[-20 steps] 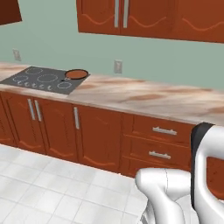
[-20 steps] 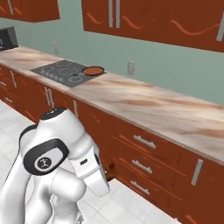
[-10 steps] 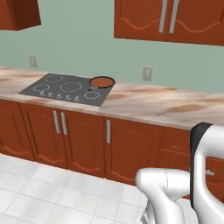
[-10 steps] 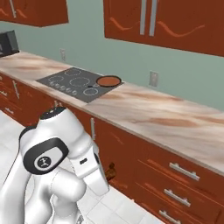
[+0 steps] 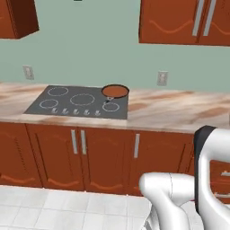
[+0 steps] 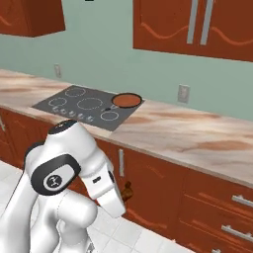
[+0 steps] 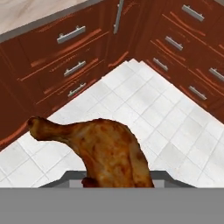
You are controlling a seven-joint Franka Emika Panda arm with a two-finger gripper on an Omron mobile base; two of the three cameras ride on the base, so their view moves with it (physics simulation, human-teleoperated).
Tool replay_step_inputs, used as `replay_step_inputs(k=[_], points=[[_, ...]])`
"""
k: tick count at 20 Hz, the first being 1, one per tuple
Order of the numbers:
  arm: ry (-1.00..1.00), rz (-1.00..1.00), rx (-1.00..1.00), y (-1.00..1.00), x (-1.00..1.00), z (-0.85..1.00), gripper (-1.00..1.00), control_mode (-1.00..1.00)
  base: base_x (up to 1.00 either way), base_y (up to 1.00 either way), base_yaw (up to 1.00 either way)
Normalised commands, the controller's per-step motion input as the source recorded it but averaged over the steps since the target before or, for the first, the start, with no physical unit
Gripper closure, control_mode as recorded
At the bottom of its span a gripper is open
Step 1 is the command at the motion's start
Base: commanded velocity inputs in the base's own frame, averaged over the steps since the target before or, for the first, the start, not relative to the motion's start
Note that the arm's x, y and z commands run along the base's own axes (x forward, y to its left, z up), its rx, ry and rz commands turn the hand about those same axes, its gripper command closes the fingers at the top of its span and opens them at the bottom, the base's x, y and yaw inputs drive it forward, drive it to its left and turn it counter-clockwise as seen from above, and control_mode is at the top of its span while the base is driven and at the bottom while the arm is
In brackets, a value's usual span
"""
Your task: Retrieve the chicken drumstick from the fridge and place it on the saucepan with marinade on the stove.
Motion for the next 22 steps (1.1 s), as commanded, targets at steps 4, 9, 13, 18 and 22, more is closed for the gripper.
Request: replay_step_inputs(k=[4, 9, 13, 18, 22], points=[[0.00, 0.00, 0.00, 0.00, 0.00, 0.00, 1.00, 1.00, 0.58, 1.00, -0.39], [0.00, 0.00, 0.00, 0.00, 0.00, 0.00, 1.00, 1.00, 0.93, 0.93, -0.38], [0.00, 0.00, 0.00, 0.00, 0.00, 0.00, 1.00, 1.00, 0.95, 0.57, -0.32], [0.00, 0.00, 0.00, 0.00, 0.00, 0.00, 1.00, 1.00, 0.45, 0.11, -0.13], [0.00, 0.00, 0.00, 0.00, 0.00, 0.00, 1.00, 1.00, 0.17, 0.00, -0.03]])
